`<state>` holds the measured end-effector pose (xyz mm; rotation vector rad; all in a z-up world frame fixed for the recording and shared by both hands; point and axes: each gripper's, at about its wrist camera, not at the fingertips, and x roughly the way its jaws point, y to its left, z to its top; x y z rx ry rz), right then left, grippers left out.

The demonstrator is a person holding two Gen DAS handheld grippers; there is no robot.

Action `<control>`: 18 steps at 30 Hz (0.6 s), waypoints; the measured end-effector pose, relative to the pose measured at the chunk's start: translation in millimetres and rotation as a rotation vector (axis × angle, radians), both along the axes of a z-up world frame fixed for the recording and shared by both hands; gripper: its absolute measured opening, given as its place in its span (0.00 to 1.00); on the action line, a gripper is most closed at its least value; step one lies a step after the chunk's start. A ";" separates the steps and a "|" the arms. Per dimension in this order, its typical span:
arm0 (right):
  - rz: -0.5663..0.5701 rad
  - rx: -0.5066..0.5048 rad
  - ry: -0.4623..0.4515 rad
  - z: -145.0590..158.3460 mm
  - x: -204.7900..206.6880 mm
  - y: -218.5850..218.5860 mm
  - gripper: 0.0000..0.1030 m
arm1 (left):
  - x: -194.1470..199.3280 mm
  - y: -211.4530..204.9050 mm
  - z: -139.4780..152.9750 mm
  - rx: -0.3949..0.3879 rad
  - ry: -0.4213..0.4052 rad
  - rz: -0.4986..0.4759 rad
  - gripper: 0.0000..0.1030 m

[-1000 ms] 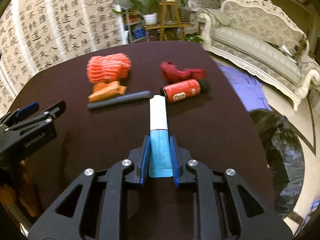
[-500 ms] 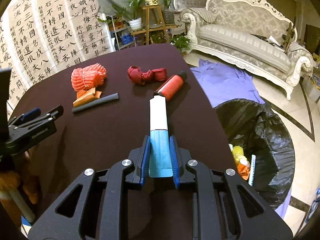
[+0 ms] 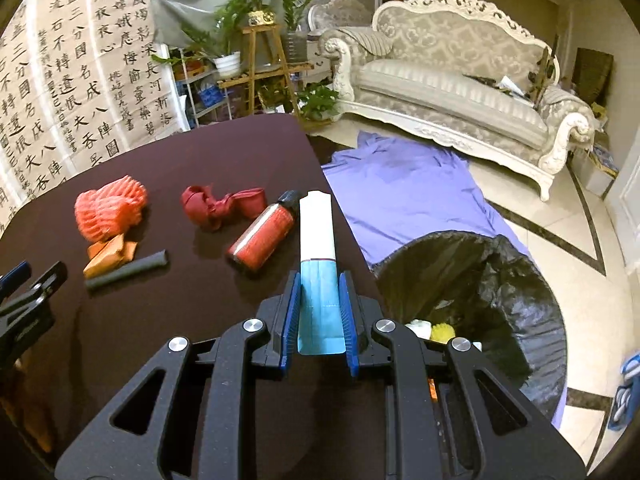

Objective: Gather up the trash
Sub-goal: 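Close the left tool on the pink foam net while the right tool holds the tube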

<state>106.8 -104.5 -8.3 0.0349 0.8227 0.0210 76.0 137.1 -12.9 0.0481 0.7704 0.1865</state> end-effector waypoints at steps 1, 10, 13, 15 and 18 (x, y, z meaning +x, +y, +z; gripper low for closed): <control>0.000 0.000 0.005 -1.6 3.2 0.0 0.19 | 1.7 0.4 0.2 0.000 -0.001 0.000 0.74; 0.028 0.011 0.027 -8.8 23.5 12.3 0.19 | 22.3 -1.7 6.3 0.008 -0.017 -0.044 0.74; 0.034 0.010 0.029 -8.5 27.1 14.0 0.19 | 31.8 -4.3 9.2 0.011 -0.029 -0.071 0.74; 0.038 0.008 0.030 -9.1 28.1 14.3 0.19 | 38.2 -5.2 10.4 0.012 -0.035 -0.089 0.74; 0.042 0.007 0.032 -9.0 30.1 15.7 0.19 | 45.3 -8.0 9.4 0.010 -0.036 -0.110 0.74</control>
